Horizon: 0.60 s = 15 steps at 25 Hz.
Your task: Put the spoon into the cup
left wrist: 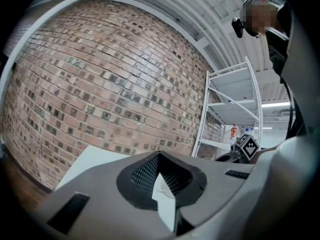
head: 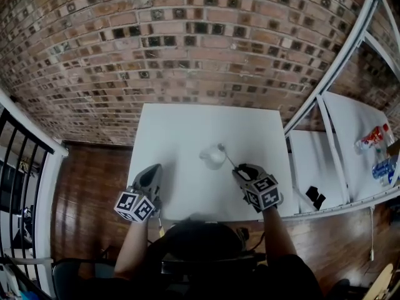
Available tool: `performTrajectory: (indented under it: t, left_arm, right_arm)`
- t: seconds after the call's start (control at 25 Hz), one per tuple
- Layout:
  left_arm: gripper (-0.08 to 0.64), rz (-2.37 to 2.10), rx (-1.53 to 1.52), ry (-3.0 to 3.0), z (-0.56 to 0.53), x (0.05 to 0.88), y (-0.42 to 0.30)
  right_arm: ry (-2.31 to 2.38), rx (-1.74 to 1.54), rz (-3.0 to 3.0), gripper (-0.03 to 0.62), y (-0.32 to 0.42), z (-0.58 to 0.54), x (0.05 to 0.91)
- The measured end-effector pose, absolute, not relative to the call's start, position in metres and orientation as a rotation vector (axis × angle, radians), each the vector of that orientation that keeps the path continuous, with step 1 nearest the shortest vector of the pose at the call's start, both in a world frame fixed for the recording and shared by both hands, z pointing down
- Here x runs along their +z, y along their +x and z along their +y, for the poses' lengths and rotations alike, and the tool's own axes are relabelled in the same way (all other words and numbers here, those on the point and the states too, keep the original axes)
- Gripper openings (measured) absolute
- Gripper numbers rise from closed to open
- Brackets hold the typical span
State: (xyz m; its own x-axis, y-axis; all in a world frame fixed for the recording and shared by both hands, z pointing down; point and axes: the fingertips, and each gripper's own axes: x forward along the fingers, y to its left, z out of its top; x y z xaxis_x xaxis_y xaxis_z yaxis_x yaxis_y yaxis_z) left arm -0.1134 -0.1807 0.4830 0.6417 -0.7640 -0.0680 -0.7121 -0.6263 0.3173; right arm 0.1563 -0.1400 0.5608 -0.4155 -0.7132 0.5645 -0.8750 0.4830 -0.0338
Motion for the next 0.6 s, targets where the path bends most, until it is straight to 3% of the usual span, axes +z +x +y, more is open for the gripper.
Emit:
performTrajectory:
  t: [0.6]
  left_arm:
    - [0.003, -1.260, -0.284, 2.567, -0.175, 0.488, -0.134]
  right_arm:
    - [1.228, 0.595, -2.222, 0.127, 0.140, -0.163, 0.591]
